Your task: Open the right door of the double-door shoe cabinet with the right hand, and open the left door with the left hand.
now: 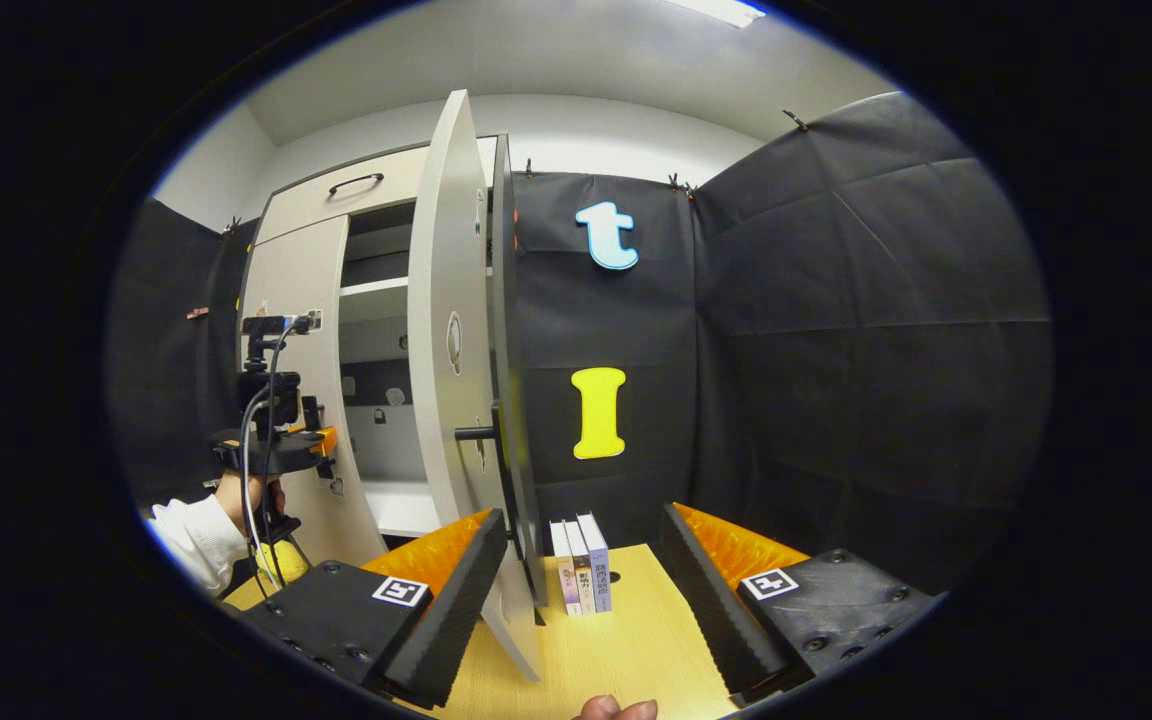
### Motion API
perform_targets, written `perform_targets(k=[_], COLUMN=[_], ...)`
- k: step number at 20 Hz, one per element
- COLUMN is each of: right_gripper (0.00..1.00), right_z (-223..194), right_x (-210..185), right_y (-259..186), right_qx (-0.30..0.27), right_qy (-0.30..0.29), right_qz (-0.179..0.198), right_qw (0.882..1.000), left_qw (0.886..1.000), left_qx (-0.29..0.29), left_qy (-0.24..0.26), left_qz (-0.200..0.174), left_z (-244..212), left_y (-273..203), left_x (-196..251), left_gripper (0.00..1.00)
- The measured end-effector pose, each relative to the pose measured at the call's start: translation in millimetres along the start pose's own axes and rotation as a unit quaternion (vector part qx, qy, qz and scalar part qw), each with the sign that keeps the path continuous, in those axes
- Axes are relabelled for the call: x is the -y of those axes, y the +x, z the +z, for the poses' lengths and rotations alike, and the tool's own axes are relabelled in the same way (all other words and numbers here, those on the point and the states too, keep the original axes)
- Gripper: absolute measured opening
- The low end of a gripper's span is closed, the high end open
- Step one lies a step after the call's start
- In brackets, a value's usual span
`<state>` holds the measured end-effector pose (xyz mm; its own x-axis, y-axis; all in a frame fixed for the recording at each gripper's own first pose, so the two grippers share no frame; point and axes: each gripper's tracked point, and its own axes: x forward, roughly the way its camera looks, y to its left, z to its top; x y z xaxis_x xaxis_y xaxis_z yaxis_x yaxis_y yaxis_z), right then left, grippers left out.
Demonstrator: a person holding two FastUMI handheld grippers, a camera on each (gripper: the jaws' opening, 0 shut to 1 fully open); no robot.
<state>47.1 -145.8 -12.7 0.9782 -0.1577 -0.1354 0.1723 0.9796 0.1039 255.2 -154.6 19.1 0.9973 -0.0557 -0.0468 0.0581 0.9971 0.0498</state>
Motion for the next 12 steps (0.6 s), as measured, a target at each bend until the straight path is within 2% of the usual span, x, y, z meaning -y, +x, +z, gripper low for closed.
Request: perform_targets(k=[2, 4, 12], right_gripper=[0.98, 0.98, 0.98], right_z=[3, 7, 2], right_x=[-4, -9, -49], right_y=[-4, -4, -7], right_qx=[0.006, 0.015, 0.010], right_qy=[-0.003, -0.001, 0.006], right_qz=[0.002, 0.004, 0.030], right_qw=[1.000, 1.000, 0.999], left_qw=[0.999, 0.998, 0.996], left_qx=[-0.010, -0.012, -0.016], left_qy=[-0.030, -0.040, -0.053], left_qz=[-0.025, -0.046, -0.069], left_z=[0, 0, -1], left_y=[-4, -12, -43], left_x=[0, -1, -27], left_gripper=[0.20, 0.17, 0.16])
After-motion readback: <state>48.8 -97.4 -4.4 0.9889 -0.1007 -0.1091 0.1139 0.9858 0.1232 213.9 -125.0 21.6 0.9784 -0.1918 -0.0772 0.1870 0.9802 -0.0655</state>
